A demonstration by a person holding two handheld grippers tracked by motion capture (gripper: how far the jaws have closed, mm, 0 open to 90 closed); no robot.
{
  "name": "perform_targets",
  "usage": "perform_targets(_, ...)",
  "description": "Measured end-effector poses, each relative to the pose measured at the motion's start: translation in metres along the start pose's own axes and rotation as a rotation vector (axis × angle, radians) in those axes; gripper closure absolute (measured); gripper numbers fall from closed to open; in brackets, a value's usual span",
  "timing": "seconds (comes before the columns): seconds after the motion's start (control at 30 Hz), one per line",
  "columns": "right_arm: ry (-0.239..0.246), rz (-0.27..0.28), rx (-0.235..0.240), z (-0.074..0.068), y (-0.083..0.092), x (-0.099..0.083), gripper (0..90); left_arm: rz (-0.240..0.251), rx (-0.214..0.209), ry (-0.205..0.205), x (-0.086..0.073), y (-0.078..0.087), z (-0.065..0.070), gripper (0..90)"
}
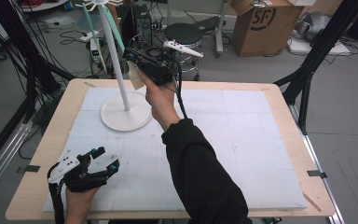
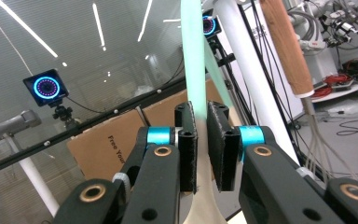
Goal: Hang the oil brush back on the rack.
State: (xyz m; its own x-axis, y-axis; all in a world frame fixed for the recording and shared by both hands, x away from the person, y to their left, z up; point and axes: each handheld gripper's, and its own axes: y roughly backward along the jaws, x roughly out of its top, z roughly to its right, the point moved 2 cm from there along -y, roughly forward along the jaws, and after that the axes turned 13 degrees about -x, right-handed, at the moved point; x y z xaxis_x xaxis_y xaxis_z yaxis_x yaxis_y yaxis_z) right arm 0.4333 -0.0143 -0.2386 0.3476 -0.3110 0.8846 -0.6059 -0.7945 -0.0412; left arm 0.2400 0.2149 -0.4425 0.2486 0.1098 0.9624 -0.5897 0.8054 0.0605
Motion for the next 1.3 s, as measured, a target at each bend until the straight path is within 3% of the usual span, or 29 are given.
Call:
perform_targets(0.47,-0.019,-0.023,-0.019,0.007,-0.018,-0.003,83.3,0.004,0.003,0.006,0.000,0.001,-0.001,18.9)
perform_targets(0.77,-0.023,-0.034,-0.021,0.008,-0.020,-0.005,82.6,0.003,0.000,0.002,0.000,0.001,-0.001,18.9)
perform_targets(0.8,-0.018,-0.034,-0.026,0.008,-0.020,-0.005,81.3,0.003,-0.001,0.002,0.000,0.001,-0.001,18.9)
perform_targets(0.9,0.012,-0.047,-0.085,0.009,-0.019,-0.006,63.4,0.004,0.000,0.002,0.000,0.001,-0.001,18.9)
perform_targets(1.03,0.009,-0.062,-0.105,0.012,-0.016,-0.008,57.9,0.000,0.001,-0.004,0.000,0.001,-0.001,18.9)
perform_targets(1.3,0.030,-0.089,-0.095,0.020,0.000,-0.019,47.6,-0.010,-0.003,-0.006,-0.001,-0.001,0.002,18.8)
